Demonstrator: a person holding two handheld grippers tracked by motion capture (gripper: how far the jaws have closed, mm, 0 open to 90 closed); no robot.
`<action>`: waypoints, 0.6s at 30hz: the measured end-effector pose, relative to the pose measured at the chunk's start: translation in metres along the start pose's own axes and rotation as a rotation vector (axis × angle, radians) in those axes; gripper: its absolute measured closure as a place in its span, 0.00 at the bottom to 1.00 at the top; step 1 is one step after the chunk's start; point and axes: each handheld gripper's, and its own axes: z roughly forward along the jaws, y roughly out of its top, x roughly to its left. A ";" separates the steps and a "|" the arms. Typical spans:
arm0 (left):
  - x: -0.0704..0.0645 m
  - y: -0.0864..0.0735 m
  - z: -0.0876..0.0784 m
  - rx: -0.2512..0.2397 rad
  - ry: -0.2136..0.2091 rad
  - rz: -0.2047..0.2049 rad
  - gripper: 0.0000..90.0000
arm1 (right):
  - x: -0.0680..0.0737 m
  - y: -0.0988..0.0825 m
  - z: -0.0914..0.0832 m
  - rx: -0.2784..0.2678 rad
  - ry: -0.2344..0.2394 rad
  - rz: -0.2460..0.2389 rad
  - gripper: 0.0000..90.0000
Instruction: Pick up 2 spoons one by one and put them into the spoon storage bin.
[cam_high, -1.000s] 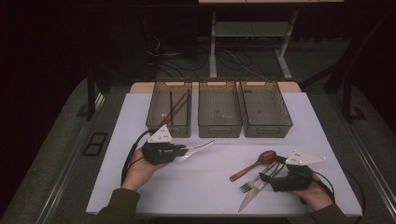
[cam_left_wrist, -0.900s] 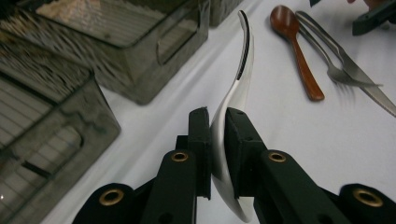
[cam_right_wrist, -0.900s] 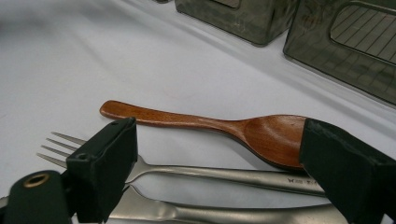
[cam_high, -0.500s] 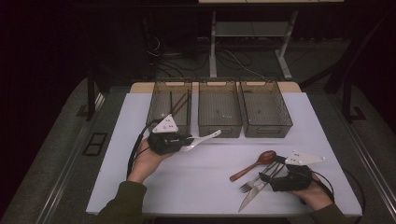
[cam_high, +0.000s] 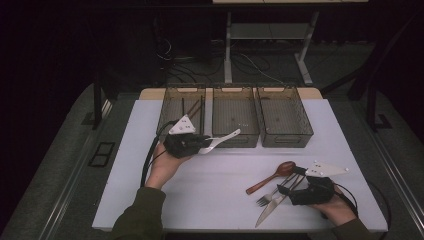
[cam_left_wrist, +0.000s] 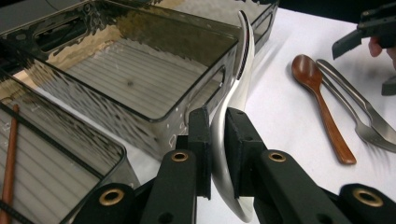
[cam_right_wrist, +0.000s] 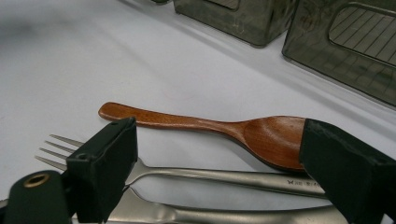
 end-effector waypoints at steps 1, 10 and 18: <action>0.000 0.001 0.001 -0.001 0.003 -0.002 0.90 | 0.000 0.000 0.000 -0.001 0.000 0.001 0.13; 0.005 0.008 0.013 -0.011 0.024 -0.024 0.90 | -0.001 0.000 -0.001 -0.009 -0.003 -0.001 0.13; 0.013 0.023 0.025 -0.026 0.038 -0.026 0.90 | 0.000 0.000 -0.002 -0.010 -0.001 0.002 0.13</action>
